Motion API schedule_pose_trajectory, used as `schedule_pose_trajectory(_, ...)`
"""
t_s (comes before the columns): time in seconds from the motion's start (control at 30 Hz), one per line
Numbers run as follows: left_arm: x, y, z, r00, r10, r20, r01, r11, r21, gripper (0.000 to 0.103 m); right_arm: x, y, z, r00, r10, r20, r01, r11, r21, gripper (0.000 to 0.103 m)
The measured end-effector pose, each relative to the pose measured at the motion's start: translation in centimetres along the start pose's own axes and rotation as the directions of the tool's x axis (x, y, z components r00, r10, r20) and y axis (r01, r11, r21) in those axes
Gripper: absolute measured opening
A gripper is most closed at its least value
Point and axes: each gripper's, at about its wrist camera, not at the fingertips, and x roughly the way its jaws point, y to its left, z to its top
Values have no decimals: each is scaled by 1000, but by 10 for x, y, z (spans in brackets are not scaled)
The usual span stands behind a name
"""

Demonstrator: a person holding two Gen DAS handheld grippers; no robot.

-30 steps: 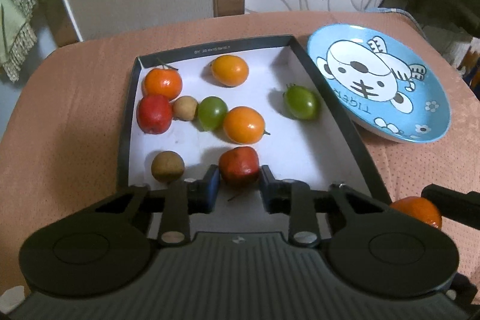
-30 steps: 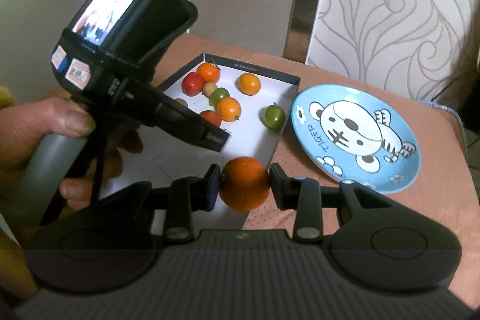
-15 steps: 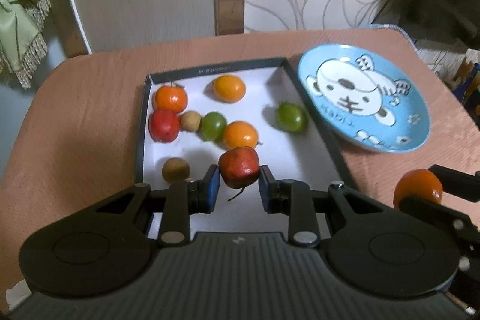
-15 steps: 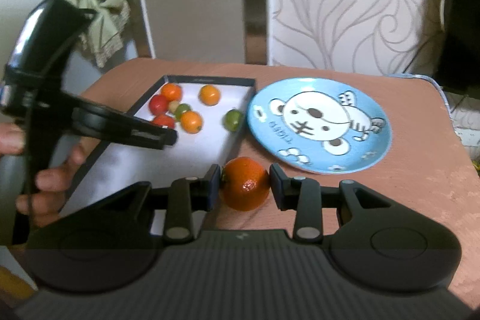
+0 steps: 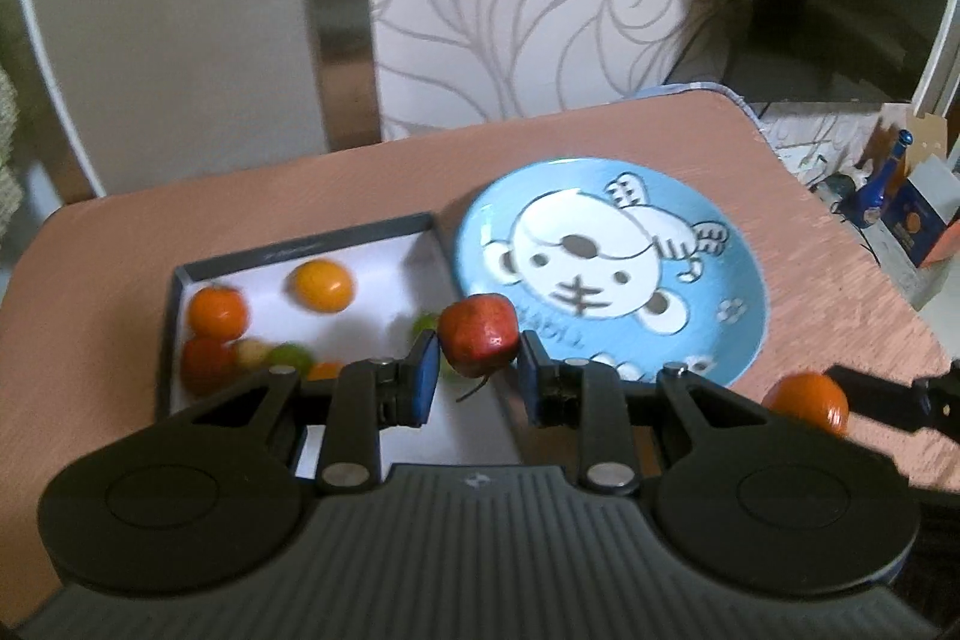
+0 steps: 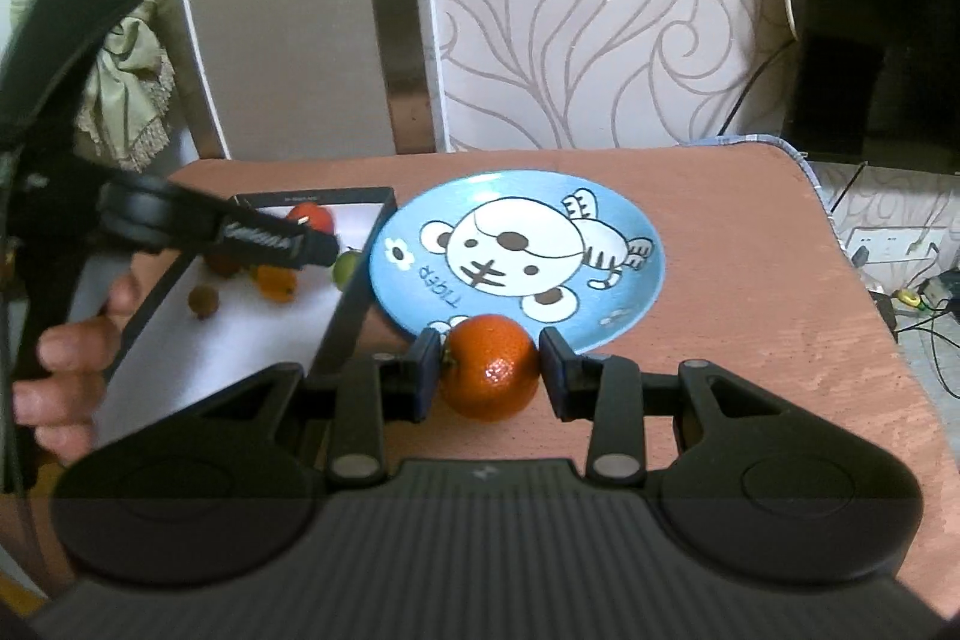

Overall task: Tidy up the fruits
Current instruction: 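Carry the red fruit and tangerine with both tools over the blue tiger plate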

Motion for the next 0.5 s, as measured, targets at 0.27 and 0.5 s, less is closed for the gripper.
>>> schedule_pose_trajectory(0.27,37,-29,18,1000,-24,-14,25,999,31,33,-3,-7,-1,1000,-18,-19,17,1000,-19,39)
schedule_pose_trajectory(0.5,71,-40,30,999,-21,-27,23,999,49,33,1,-7,3,999,-29,-29,28,998,-50,39)
